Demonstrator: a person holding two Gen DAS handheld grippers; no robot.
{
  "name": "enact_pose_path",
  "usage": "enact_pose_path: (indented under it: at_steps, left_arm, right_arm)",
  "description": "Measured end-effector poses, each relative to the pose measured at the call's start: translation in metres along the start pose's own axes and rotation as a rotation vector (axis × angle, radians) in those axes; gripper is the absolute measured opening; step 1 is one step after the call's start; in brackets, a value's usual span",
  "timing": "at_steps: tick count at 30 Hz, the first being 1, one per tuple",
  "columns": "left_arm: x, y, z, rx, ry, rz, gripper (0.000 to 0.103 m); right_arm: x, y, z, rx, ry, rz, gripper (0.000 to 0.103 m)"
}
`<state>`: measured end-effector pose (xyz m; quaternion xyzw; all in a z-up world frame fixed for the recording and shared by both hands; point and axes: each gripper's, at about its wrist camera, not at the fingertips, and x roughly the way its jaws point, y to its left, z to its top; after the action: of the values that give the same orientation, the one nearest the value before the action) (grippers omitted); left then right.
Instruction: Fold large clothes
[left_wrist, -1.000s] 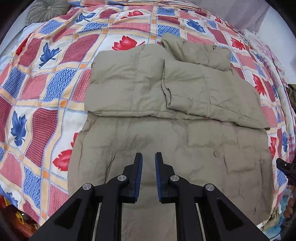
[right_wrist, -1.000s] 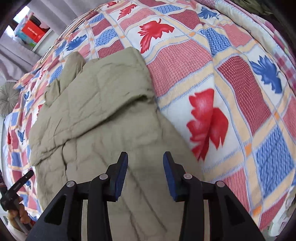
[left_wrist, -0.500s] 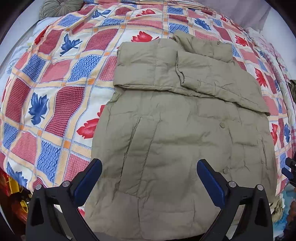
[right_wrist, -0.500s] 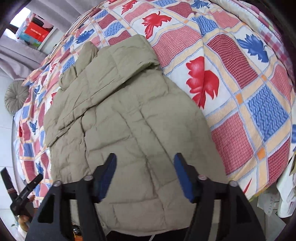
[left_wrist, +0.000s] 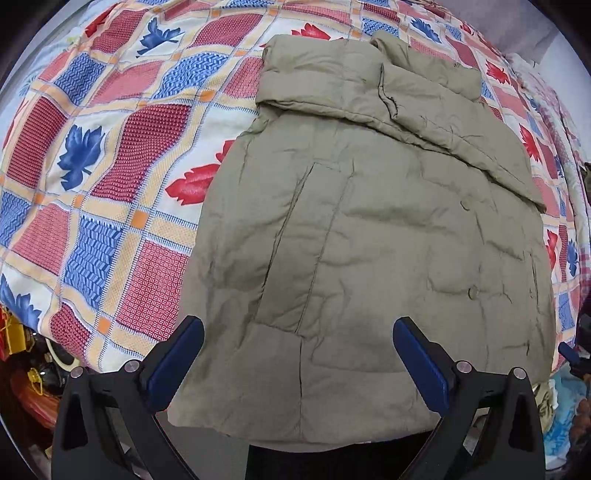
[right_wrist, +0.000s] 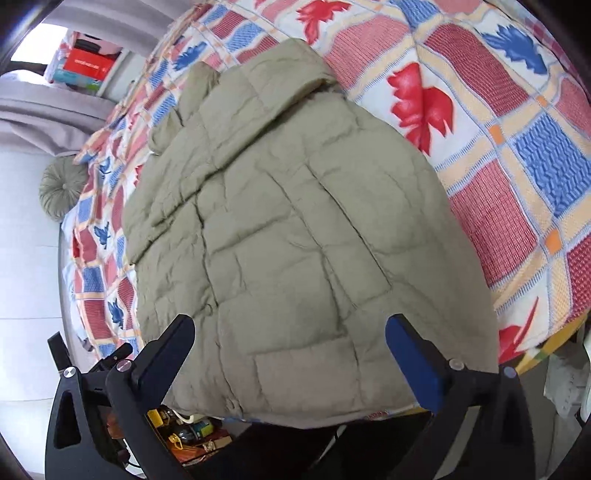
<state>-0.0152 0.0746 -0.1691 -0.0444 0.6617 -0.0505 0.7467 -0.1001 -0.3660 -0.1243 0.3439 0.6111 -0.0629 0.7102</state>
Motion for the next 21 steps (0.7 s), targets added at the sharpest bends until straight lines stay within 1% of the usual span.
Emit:
enact_pose_path:
  at_steps: [3,7,10,12,15,16,17,19,21]
  left_arm:
    - [0.006,0.017,-0.006,-0.023,0.000,0.001,0.103]
    - [0.019,0.055,-0.013,-0.141,0.043,-0.078,0.103]
    - [0.031,0.077,-0.016,-0.196,0.063,-0.072,0.103]
    - [0.039,0.087,-0.018,-0.228,0.086,-0.090,0.103]
    - [0.049,0.091,-0.023,-0.251,0.132,-0.194,0.103]
    - [0.052,0.089,-0.026,-0.247,0.151,-0.222,0.103]
    - [0.055,0.087,-0.028,-0.237,0.162,-0.229,0.103]
    - [0.059,0.081,-0.033,-0.211,0.178,-0.236,0.103]
    - [0.059,0.076,-0.037,-0.209,0.187,-0.255,0.103]
  right_arm:
    - [-0.002,-0.021,0.000,0.070,-0.001,-0.001,0.103]
    - [-0.007,-0.052,0.001,0.166,-0.027,-0.018,0.103]
    - [-0.011,-0.073,0.001,0.214,-0.053,-0.032,0.103]
    - [-0.012,-0.086,0.002,0.238,-0.065,-0.062,0.103]
    - [-0.014,-0.102,0.006,0.261,-0.090,-0.128,0.103]
    - [-0.015,-0.105,0.007,0.263,-0.105,-0.149,0.103]
    - [-0.017,-0.109,0.008,0.265,-0.115,-0.157,0.103]
    - [-0.015,-0.118,0.009,0.277,-0.113,-0.147,0.103]
    - [-0.005,-0.128,0.005,0.310,-0.072,-0.086,0.103]
